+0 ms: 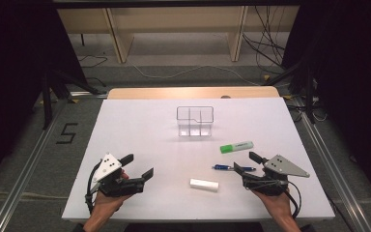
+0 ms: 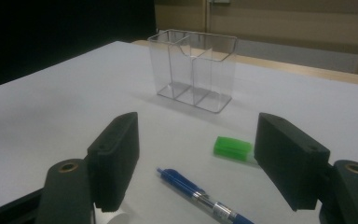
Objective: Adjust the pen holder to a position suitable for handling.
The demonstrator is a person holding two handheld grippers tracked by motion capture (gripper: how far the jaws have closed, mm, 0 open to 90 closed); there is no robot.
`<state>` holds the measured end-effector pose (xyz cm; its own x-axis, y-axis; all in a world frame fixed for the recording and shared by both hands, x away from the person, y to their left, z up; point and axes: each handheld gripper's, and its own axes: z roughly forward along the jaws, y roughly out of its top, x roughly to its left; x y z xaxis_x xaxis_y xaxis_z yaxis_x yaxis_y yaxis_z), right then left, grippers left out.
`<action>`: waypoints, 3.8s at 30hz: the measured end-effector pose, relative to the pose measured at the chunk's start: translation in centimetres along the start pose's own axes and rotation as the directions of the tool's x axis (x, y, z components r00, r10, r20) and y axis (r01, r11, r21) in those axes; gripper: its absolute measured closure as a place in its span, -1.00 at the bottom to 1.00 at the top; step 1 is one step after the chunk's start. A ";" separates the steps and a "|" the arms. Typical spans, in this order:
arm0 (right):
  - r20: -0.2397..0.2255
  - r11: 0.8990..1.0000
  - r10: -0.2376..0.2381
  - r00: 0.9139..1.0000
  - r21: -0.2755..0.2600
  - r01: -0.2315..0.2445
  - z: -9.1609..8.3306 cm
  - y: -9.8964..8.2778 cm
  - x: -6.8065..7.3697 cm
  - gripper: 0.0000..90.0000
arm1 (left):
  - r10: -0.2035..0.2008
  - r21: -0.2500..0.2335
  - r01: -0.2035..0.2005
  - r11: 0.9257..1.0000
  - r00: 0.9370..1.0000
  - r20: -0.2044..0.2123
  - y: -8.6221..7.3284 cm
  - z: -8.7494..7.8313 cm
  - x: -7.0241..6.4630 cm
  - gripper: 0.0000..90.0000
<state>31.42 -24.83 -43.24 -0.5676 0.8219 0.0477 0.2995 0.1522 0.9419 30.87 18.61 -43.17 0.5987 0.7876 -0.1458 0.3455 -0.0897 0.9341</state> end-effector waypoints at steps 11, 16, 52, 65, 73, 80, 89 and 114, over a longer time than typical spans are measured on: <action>0.046 1.000 0.009 0.999 0.016 -0.010 2.2 1.6 -1.9 0.07 | -0.007 -0.001 0.007 1.000 1.000 -0.005 0.0 0.0 0.1 -0.76; 0.052 0.999 0.026 0.998 0.025 -0.027 4.1 2.6 -3.3 0.35 | -0.008 -0.001 0.008 1.000 1.000 -0.005 0.0 0.0 0.2 -0.76; 0.137 0.963 0.097 0.986 0.236 -0.128 19.0 4.5 -6.3 1.00 | -0.015 -0.008 0.015 1.000 1.000 -0.006 0.0 -0.1 0.2 -0.75; 0.125 0.956 0.076 0.989 0.273 -0.108 20.9 5.1 -5.6 1.00 | -0.014 -0.006 0.014 1.000 1.000 -0.006 0.0 -0.1 0.2 -0.75; 0.119 0.955 0.079 0.990 0.275 -0.109 21.4 5.4 -5.0 1.00 | -0.015 -0.006 0.015 1.000 1.000 -0.008 0.0 -0.1 0.2 -0.75; 0.111 0.955 0.075 0.991 0.279 -0.103 22.0 5.6 -4.1 1.00 | -0.014 -0.007 0.014 1.000 1.000 -0.008 0.0 -0.1 0.2 -0.75; 0.110 0.954 0.074 0.991 0.281 -0.102 22.3 5.6 -3.8 1.00 | -0.013 -0.007 0.013 1.000 1.000 -0.008 0.0 -0.2 0.2 -0.75; 0.034 0.962 0.100 0.994 0.251 -0.105 15.4 7.8 -6.3 -0.06 | -0.016 -0.003 0.016 1.000 1.000 -0.009 -0.1 -0.1 0.2 -0.75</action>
<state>49.17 -20.37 -41.32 -0.5088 0.8510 0.1304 0.5403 0.1977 0.8180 30.93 18.86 -43.23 0.5866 0.7943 -0.1579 0.3526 -0.0750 0.9328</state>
